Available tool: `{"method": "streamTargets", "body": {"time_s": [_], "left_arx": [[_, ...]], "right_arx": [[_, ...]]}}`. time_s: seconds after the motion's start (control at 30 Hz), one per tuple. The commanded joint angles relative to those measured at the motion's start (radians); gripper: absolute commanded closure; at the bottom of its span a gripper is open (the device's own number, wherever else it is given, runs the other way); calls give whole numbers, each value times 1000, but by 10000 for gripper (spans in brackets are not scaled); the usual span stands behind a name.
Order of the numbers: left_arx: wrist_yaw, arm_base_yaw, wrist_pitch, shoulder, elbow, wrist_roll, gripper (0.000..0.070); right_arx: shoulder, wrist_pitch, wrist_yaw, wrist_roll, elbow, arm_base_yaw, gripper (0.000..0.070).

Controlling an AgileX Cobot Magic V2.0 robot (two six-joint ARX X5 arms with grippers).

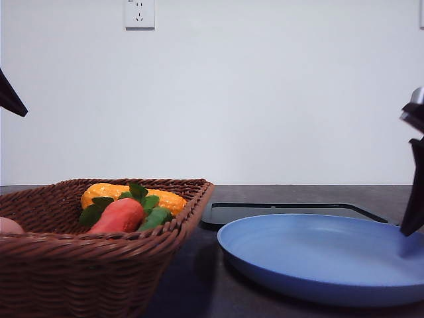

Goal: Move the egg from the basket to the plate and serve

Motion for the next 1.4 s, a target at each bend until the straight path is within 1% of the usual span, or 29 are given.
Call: {"method": "streamTargets", "body": {"time_s": [0.0,0.07,0.3,0.47,0.6,0.73,0.8,0.83,0.9,1.0,1.1,1.23,1.37], "left_arx": [[5,-5,8,8,17,14,382],[5,-6,7,8,17,14,382],[5,-6,7,8,17,14,382],[6,-6,7,8,17,14,373],[7,-11,2,8,21,9,301],[7,-49,-52,8,64,16,290],[-5,-87,-106,8,105,44,290],[-27,-110,-137,8,130,55,290],[-105,-171,-213,9,188,72,290],[-233,-278,-299,10,254,73,290],[-324,-388,-356,21,295,70,290],[-420,-515,-387,60,307,13,290],[-523,-606,-411,131,307,-37,290]], "right_arx": [[34,24,-5,12,13,2,492],[59,39,-5,14,13,2,524],[93,51,-5,13,13,2,693],[87,53,-6,20,14,0,700],[47,33,-7,21,14,-15,700],[-30,9,-5,36,14,-40,700],[-82,4,-5,43,14,-58,700],[-109,2,-4,46,14,-68,700],[-160,-1,-3,55,14,-90,700],[-225,-2,2,67,14,-120,700],[-274,-2,12,73,14,-139,700],[-308,-2,33,81,14,-149,700],[-314,-3,37,82,14,-150,700]]}}
